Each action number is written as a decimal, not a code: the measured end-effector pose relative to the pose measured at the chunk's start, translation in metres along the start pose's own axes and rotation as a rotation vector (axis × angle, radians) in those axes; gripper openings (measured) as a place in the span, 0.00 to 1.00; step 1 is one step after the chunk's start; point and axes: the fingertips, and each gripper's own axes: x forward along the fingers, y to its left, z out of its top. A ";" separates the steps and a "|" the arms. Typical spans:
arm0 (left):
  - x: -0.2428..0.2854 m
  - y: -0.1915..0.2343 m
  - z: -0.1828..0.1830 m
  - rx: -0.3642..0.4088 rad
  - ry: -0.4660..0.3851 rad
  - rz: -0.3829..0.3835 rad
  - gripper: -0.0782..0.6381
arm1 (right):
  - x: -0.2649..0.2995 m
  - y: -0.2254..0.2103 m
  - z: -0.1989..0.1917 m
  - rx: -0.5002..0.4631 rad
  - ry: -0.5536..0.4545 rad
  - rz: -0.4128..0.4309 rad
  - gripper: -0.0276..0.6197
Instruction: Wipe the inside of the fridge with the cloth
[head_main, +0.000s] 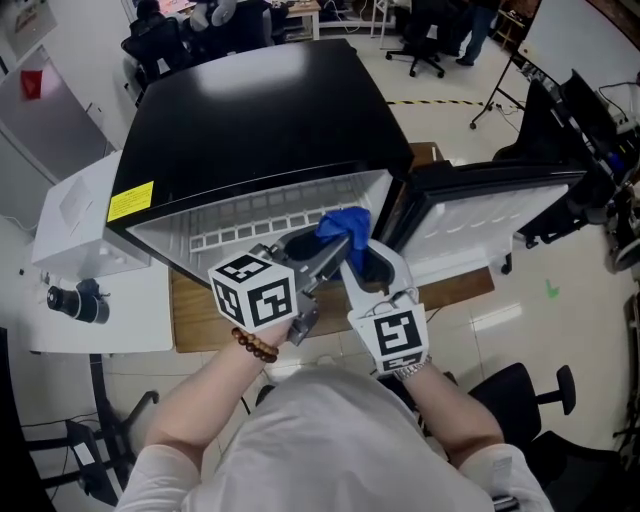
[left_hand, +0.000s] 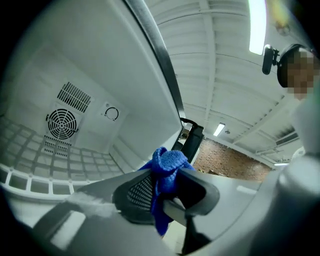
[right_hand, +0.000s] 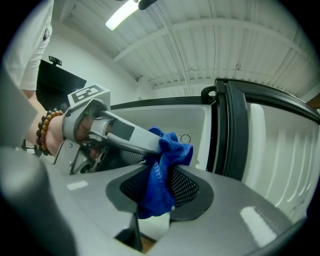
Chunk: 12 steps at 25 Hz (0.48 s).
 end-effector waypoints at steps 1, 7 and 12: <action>0.002 0.000 0.002 0.013 -0.009 0.009 0.26 | -0.002 -0.002 -0.001 0.009 0.006 -0.006 0.22; 0.010 0.002 0.014 0.078 -0.049 0.042 0.25 | -0.011 -0.013 -0.008 0.026 0.023 -0.028 0.22; 0.012 -0.005 0.018 0.084 -0.065 0.029 0.25 | -0.010 -0.013 -0.006 0.043 0.034 -0.030 0.16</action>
